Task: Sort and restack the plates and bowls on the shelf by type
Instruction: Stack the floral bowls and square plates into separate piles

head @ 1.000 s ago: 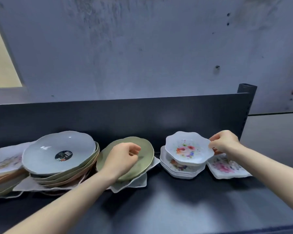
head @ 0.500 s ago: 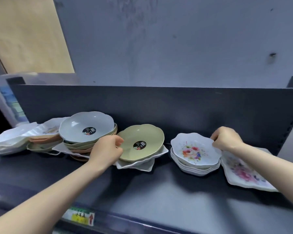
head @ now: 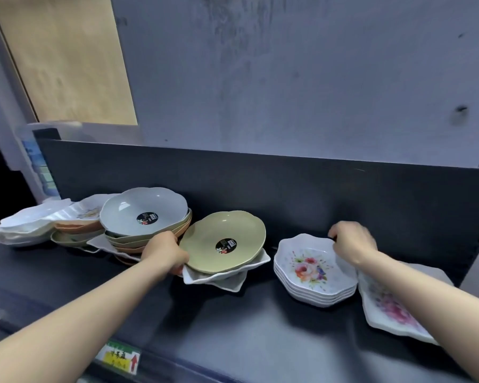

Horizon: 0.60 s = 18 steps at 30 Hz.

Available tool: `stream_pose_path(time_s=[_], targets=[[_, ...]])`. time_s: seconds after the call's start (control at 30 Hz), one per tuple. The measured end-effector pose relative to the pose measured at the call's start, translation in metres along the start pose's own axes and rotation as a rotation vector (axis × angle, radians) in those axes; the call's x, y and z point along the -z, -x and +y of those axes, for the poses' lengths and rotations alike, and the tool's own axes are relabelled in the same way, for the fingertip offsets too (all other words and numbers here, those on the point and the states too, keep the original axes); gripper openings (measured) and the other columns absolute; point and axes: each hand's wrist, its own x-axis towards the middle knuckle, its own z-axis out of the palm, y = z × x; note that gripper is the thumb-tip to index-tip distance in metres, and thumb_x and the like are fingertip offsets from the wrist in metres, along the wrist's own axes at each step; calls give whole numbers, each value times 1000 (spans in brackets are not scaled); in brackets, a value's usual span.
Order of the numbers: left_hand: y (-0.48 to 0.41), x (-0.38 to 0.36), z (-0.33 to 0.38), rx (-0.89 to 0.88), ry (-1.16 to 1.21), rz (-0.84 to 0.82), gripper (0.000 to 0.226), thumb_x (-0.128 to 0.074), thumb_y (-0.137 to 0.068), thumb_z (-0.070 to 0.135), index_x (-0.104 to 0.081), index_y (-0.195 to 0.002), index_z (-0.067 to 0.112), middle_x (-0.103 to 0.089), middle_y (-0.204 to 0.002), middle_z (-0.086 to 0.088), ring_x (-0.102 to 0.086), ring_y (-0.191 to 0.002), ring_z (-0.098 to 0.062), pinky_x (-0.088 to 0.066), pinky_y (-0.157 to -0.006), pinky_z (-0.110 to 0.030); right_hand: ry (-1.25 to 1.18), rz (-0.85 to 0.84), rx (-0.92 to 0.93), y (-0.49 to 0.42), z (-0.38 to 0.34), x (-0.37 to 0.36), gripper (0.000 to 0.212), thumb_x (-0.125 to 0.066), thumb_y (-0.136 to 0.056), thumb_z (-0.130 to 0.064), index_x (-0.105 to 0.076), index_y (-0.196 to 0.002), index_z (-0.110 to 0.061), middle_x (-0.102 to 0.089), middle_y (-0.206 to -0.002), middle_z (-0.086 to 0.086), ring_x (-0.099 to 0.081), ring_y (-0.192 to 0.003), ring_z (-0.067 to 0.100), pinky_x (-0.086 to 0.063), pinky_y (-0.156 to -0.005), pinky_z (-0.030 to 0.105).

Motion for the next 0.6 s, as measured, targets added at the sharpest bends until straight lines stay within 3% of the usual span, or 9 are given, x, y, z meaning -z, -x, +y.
stream_pose_path(time_s=[0.1,0.2,0.33,0.37,0.43,0.5,0.6], targets=[[1,-2,4,37,55,-17,7,-66,-62,11,-63,-69,8,-73,-63,-9,-72,-63,-22,-61,-73,-35,-50,80,89,4,-12,1,39,-48,-80,0,-70,-110,-14,-70,-110,10,-62,-100,35,-54,-78,37],[4,-7,8,58,35,-50,19,-72,-59,19,-71,-71,3,-74,-70,-10,-73,-70,-22,-60,-74,-34,-221,87,136,9,-34,5,36,-51,-84,-6,-73,-109,-18,-71,-113,3,-62,-106,29,-51,-82,34],[8,-10,10,95,28,-60,21,-65,-62,16,-73,-78,5,-73,-71,-9,-72,-75,-23,-58,-72,-30,-438,-47,103,19,-64,9,28,-57,-81,-9,-76,-98,-19,-73,-106,-3,-64,-104,18,-51,-91,32],[7,-9,11,111,74,-60,20,-61,-64,12,-74,-76,3,-72,-63,-8,-73,-70,-22,-59,-70,-29,-473,-89,89,22,-69,8,27,-58,-81,-9,-77,-97,-20,-73,-103,-4,-65,-101,18,-52,-91,33],[4,-7,13,149,236,-55,17,-55,-70,5,-70,-75,-2,-66,-50,-7,-69,-48,-19,-57,-51,-24,-509,-146,82,24,-76,5,26,-60,-80,-7,-76,-96,-20,-72,-95,-5,-68,-96,18,-54,-89,34],[1,-3,16,184,380,-68,12,-53,-75,-3,-63,-80,-6,-65,-64,-14,-59,-30,-18,-46,-34,-18,-509,-149,83,25,-81,4,25,-61,-81,-7,-76,-96,-20,-72,-90,-6,-69,-91,16,-55,-87,33],[-3,5,17,165,496,-94,22,-53,-74,-6,-62,-94,-13,-59,-93,-23,-65,-38,-26,-47,-35,-19,-548,-113,65,22,-83,3,24,-60,-81,-5,-76,-92,-18,-74,-84,-3,-71,-77,13,-56,-84,35]])
